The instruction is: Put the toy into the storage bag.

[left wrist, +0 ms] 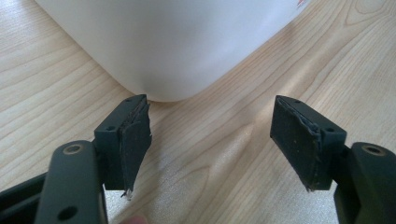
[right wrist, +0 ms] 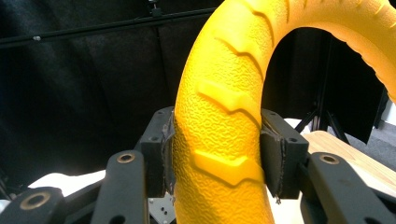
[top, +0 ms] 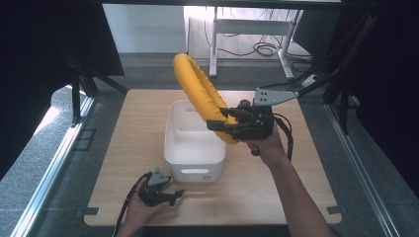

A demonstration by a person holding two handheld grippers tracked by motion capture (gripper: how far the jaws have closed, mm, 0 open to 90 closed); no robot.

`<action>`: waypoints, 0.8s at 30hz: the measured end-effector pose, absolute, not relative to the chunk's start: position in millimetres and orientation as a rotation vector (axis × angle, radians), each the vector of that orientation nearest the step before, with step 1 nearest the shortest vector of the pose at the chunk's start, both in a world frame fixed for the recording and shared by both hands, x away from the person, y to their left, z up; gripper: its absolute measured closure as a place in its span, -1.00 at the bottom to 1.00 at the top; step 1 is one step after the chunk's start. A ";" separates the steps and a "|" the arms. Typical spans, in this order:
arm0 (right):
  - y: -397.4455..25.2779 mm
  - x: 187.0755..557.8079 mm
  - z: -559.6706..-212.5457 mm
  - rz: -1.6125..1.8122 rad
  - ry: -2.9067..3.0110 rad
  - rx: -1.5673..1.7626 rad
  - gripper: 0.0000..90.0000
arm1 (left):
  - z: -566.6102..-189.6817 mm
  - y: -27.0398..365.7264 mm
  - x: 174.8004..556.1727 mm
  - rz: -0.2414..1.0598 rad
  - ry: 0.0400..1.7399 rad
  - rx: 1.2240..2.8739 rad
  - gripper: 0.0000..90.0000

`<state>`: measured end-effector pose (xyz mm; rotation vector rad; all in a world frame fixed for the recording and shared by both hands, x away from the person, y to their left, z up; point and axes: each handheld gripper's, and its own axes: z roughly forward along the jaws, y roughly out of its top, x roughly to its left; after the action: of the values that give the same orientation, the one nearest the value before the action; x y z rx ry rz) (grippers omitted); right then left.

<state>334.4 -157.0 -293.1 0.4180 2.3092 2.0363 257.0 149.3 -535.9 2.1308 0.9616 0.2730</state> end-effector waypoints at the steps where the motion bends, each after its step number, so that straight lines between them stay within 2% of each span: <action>1: -156.1 334.3 -293.2 2.037 2.309 0.414 0.15 | -536.0 149.3 257.0 0.273 0.961 2.131 -0.36; 24: -133.4 329.5 -302.9 2.046 2.367 0.382 0.15 | -535.8 149.0 256.8 0.273 0.961 2.133 -0.36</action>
<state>329.5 -133.4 -302.9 0.3819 2.3672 2.0459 256.8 149.0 -535.8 2.1332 0.9613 0.2729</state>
